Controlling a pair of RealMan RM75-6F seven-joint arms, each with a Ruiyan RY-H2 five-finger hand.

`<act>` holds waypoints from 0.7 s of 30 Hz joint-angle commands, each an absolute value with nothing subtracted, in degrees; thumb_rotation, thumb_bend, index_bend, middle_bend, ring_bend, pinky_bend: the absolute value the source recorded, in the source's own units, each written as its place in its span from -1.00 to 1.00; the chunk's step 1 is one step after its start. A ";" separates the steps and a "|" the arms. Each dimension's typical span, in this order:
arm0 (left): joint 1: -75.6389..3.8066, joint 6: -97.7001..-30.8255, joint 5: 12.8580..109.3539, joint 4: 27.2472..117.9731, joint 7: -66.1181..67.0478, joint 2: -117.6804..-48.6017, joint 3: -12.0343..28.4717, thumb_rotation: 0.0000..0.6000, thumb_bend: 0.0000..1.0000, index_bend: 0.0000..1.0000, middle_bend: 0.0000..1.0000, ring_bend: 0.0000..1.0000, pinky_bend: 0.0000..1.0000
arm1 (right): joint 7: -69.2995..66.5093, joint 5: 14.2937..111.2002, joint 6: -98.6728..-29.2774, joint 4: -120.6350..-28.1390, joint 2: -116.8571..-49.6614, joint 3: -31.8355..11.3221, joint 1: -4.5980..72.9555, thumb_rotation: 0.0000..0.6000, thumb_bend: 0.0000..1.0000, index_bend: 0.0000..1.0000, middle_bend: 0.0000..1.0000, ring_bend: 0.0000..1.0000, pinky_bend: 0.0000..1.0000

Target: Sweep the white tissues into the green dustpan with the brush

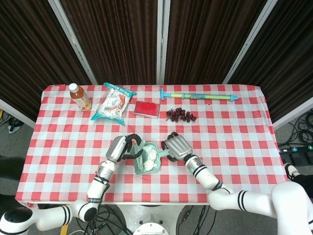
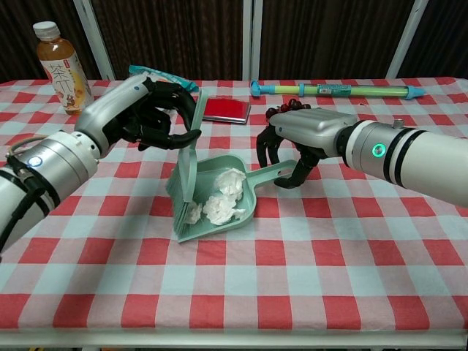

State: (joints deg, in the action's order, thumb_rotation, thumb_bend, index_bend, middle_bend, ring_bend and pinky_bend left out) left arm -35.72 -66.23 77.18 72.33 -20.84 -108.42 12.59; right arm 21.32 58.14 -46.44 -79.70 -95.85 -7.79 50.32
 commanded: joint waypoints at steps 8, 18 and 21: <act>-39.72 -62.22 75.60 69.35 -22.42 -110.50 16.70 1.00 0.01 0.06 0.15 0.54 0.69 | 19.38 57.88 -46.73 -78.25 -96.67 -8.96 50.03 1.00 -0.17 0.30 0.12 -0.51 -0.67; -40.35 -62.52 76.00 70.63 -22.79 -108.77 17.62 1.00 0.00 0.06 0.15 0.53 0.68 | 17.76 58.25 -47.28 -76.99 -96.41 -9.20 49.10 1.00 -0.17 0.30 0.11 -0.51 -0.66; -40.13 -62.99 76.30 71.03 -22.48 -108.29 17.28 1.00 0.00 0.06 0.15 0.53 0.68 | 18.10 58.40 -47.81 -76.43 -96.49 -8.98 48.77 1.00 -0.17 0.28 0.09 -0.51 -0.66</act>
State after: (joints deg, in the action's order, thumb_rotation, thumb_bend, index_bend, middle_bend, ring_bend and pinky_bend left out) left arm -40.20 -62.89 76.23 70.95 -22.54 -108.36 17.35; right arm 18.01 58.35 -47.70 -76.54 -96.46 -9.04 48.84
